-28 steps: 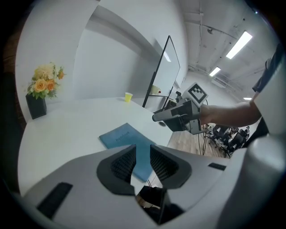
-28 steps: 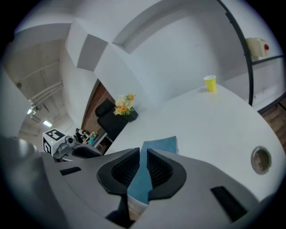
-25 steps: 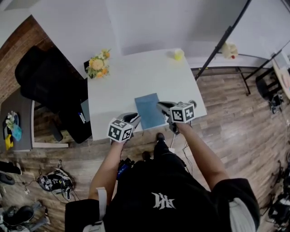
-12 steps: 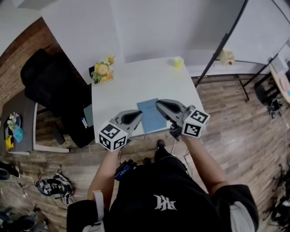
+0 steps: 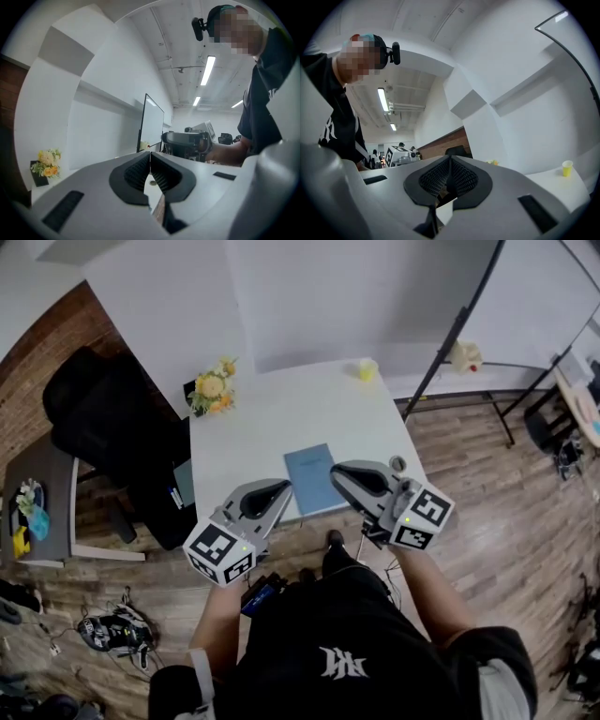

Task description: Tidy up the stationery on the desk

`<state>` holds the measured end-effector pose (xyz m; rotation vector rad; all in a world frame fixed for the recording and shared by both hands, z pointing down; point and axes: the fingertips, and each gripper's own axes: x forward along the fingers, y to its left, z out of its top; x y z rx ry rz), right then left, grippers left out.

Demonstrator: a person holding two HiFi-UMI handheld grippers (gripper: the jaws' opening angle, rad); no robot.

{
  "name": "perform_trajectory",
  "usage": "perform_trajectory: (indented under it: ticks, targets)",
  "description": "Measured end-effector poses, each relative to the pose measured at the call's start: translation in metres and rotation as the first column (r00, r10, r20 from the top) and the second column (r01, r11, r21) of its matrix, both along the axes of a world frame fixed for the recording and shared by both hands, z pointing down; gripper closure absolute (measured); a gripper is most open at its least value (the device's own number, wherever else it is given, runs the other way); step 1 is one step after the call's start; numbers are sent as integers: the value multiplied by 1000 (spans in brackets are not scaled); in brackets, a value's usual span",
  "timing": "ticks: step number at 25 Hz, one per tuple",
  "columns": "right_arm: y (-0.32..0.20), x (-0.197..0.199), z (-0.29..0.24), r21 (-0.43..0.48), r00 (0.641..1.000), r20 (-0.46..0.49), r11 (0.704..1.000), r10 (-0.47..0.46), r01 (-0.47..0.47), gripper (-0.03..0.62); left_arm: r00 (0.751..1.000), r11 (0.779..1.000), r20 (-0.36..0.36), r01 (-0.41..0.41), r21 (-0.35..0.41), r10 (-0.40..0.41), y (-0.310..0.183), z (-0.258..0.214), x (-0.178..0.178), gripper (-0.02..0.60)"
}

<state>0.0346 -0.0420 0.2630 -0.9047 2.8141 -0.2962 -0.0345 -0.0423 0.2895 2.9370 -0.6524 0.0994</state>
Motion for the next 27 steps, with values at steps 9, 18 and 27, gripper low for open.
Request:
perform_trajectory:
  ticks: [9, 18, 27]
  targets:
    - [5, 0, 29, -51, 999, -41, 999, 0, -2, 553, 999, 1000, 41, -1, -5, 1, 6, 11, -4, 574]
    - [2, -5, 29, -52, 999, -46, 999, -12, 10, 554, 999, 999, 36, -37, -25, 37, 3, 20, -3, 574]
    - [-2, 2, 31, -63, 999, -43, 998, -4, 1, 554, 995, 994, 21, -99, -35, 100, 5, 18, 15, 575]
